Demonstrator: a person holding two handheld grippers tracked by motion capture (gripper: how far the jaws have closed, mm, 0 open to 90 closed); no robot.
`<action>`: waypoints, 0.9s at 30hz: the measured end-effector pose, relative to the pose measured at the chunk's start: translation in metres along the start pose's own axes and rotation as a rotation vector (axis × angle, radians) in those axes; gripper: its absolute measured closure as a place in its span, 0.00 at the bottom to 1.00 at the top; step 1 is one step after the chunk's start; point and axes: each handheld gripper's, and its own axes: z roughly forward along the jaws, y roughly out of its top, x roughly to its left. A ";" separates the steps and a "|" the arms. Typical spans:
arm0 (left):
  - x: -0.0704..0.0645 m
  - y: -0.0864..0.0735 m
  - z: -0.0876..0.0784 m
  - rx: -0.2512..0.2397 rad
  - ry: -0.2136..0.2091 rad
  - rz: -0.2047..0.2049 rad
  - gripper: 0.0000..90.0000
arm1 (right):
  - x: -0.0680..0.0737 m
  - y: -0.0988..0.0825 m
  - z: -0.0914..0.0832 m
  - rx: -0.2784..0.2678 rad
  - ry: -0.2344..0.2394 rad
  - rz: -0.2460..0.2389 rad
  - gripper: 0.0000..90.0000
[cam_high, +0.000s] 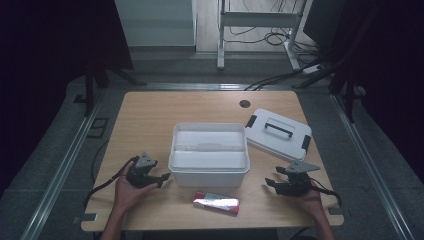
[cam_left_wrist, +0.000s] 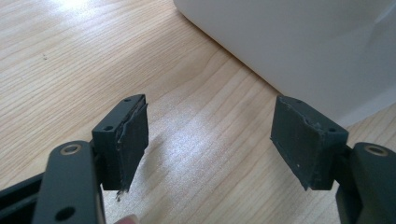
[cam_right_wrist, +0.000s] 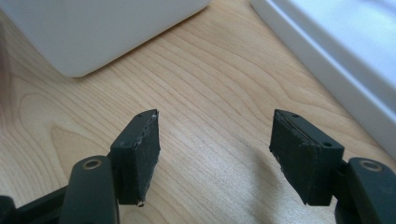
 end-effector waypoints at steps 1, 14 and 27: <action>0.000 0.000 0.000 0.000 0.000 0.000 0.31 | 0.000 0.001 -0.001 -0.003 -0.001 -0.007 0.36; -0.001 0.000 0.005 0.010 -0.022 -0.001 0.31 | -0.008 0.070 -0.041 -0.115 0.029 -0.150 0.40; -0.001 0.000 0.006 0.015 -0.032 -0.006 0.31 | -0.008 0.167 -0.041 0.007 0.184 -0.389 0.47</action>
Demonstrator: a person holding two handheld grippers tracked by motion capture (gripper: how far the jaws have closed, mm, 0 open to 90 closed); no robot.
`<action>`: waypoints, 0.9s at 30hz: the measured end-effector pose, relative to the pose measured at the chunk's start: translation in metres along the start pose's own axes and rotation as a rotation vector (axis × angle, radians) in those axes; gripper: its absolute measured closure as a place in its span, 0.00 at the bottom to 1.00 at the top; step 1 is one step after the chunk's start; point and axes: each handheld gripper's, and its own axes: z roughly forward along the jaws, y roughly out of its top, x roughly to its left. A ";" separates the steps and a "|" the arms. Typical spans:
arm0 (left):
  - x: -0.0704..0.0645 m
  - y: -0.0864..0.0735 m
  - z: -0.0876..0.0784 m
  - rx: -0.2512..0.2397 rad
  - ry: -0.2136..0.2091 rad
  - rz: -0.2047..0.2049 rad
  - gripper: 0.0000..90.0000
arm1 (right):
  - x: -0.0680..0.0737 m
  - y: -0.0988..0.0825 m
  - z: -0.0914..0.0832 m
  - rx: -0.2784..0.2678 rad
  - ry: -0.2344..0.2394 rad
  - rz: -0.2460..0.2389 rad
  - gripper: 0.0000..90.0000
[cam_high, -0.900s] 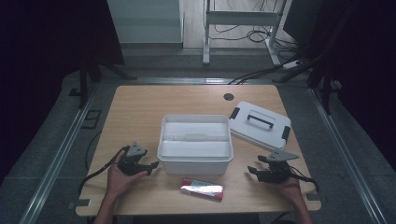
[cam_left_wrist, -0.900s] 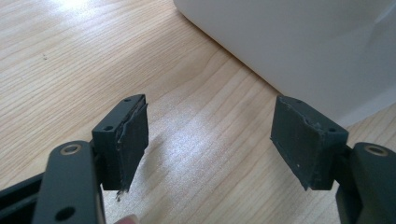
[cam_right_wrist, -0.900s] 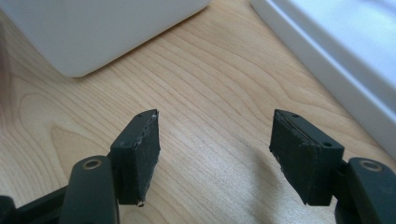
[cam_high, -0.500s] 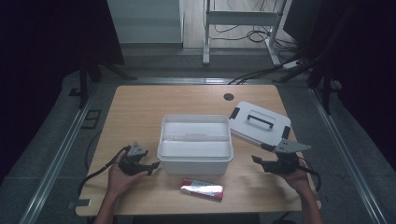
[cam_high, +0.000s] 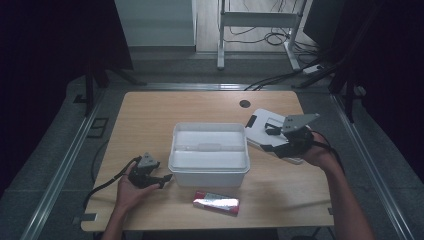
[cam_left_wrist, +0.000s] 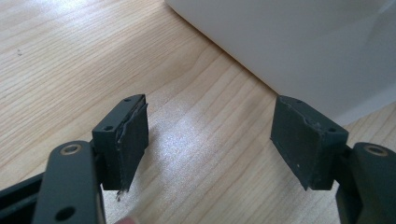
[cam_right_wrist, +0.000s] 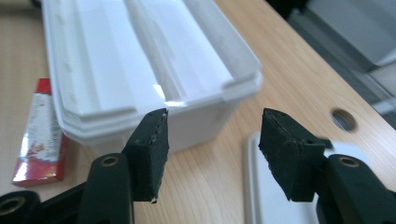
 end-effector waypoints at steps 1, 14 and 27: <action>0.000 0.000 0.000 0.000 0.000 0.000 0.31 | -0.001 0.006 0.004 0.006 0.022 -0.017 0.47; 0.000 0.000 0.002 0.007 -0.002 0.008 0.31 | -0.008 0.044 0.039 0.037 0.177 -0.113 0.57; 0.000 -0.001 0.003 0.015 -0.006 0.013 0.31 | -0.006 0.075 0.061 0.146 0.247 -0.167 0.64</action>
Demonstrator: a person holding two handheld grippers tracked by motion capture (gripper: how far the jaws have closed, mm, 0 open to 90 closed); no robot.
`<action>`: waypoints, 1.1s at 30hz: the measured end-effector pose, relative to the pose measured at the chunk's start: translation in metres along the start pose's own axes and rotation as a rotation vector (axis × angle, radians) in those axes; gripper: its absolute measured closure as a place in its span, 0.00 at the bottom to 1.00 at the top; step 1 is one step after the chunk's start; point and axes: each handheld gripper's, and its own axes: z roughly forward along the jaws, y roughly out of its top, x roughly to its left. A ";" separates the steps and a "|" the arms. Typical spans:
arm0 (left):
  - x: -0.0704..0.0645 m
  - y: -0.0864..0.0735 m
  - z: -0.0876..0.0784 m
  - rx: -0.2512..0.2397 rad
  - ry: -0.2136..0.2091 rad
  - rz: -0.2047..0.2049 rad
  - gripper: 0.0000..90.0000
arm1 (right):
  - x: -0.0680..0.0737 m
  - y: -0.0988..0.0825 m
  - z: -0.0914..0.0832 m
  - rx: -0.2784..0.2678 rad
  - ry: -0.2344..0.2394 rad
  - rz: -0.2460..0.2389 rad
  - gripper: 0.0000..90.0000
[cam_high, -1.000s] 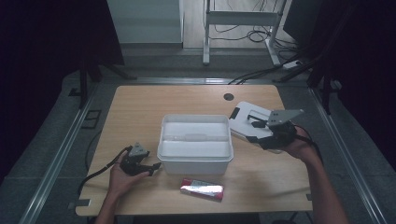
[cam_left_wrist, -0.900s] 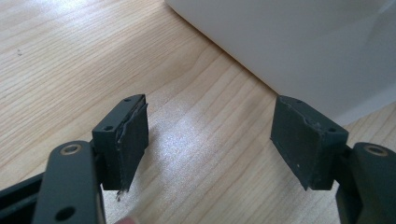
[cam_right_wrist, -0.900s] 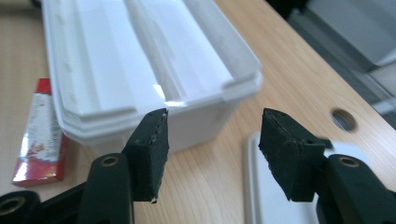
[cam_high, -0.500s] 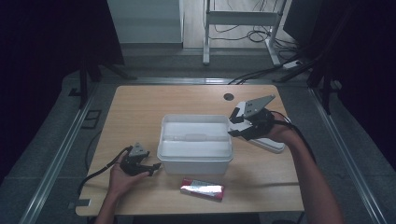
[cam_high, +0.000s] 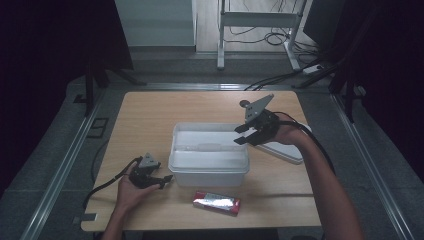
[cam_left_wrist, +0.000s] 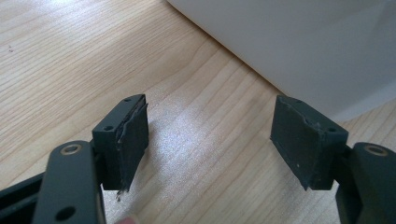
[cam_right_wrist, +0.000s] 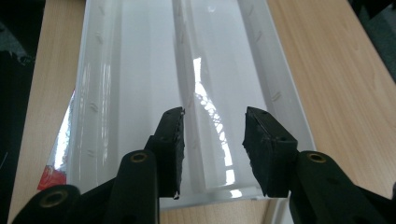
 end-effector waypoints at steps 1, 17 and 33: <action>0.000 0.000 0.000 0.001 0.000 0.001 0.31 | 0.000 0.001 0.002 0.006 0.006 -0.002 0.65; 0.000 -0.001 0.002 0.012 -0.001 0.006 0.31 | -0.002 0.022 0.031 0.103 0.096 -0.052 0.70; 0.000 -0.001 0.002 0.012 -0.001 0.006 0.31 | -0.006 0.034 0.046 0.146 0.126 -0.054 0.72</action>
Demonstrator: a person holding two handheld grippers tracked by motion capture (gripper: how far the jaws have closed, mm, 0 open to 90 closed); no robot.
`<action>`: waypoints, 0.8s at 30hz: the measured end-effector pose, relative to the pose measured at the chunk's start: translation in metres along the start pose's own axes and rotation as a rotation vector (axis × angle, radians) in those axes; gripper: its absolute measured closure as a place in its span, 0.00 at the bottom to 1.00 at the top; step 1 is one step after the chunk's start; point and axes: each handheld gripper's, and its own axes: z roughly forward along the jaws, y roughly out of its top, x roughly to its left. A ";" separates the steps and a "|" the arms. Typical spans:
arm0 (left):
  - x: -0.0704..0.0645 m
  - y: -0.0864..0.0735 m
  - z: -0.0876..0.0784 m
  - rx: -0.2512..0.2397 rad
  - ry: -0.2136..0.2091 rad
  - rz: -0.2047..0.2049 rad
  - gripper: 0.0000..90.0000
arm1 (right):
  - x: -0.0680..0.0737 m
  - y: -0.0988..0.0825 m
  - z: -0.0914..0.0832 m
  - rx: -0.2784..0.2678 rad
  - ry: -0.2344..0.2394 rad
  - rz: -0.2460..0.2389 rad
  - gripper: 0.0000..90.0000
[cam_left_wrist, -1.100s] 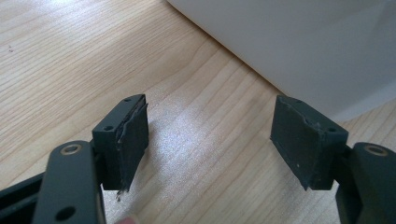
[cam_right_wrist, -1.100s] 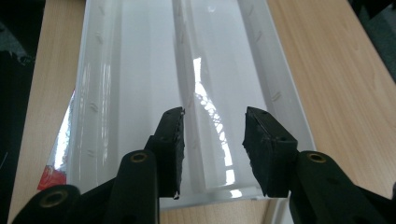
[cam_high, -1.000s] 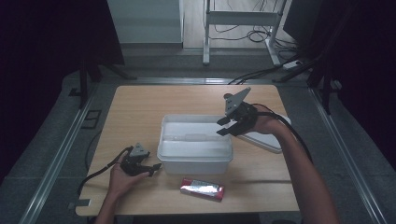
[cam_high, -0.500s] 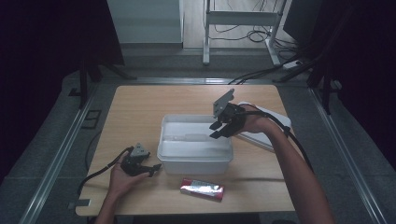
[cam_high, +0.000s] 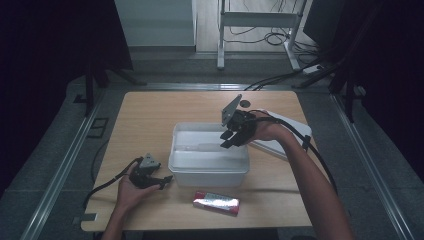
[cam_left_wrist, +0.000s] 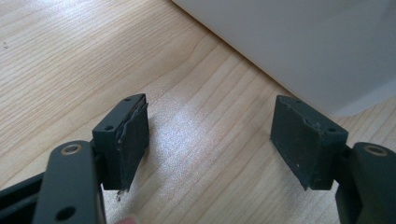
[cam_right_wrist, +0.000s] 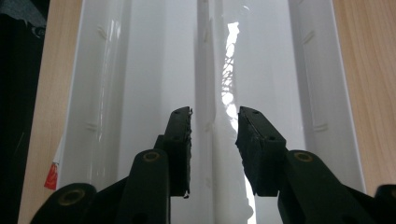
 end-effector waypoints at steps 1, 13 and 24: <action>0.000 0.000 0.000 0.000 0.000 0.001 0.31 | 0.000 0.001 0.001 0.000 0.002 -0.003 0.72; 0.000 0.000 0.000 0.001 -0.002 0.004 0.31 | -0.003 0.017 0.017 0.058 0.027 -0.018 0.74; 0.000 0.000 0.000 0.001 -0.002 0.004 0.31 | -0.008 0.022 0.027 0.084 0.035 -0.019 0.76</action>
